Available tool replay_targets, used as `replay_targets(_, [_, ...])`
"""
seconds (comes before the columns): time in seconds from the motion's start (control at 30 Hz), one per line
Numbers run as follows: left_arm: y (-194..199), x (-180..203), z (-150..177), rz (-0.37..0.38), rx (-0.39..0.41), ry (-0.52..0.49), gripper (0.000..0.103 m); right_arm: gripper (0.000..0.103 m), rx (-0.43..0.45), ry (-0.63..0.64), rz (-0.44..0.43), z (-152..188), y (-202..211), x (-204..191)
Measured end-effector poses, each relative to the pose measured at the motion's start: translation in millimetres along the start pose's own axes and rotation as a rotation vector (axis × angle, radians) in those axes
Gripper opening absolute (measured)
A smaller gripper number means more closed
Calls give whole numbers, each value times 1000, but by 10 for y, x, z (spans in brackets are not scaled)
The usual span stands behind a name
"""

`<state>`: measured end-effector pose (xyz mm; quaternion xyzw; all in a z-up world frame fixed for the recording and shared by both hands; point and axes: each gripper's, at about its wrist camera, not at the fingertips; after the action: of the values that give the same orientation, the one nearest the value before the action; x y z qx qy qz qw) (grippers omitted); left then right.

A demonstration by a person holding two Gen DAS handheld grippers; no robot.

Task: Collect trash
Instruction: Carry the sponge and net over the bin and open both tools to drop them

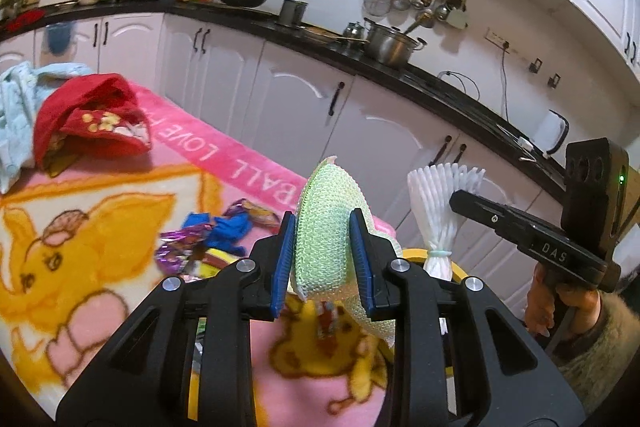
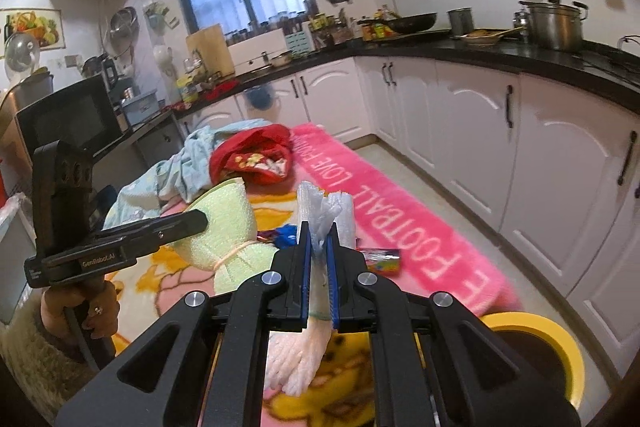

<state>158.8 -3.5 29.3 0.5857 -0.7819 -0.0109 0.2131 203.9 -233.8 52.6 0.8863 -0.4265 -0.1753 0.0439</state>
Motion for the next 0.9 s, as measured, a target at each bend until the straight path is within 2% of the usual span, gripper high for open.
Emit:
replay_targets(0.47, [-308,672,163,70,-24,-79,21,7,53,-36,124,-12,546,528])
replay_targets(0.9, [-556,1124,424,83,-58,-164,21,7,57,-62,269,195,933,987])
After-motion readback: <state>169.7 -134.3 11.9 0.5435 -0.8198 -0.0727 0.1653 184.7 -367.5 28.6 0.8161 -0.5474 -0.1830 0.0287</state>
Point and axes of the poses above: each gripper's, at about its wrist camera, not at the fingertips, and y roughly against the way its jaws point, x to its right, z to its underside, and after that the axes turned 15 degrees about x, right-handed
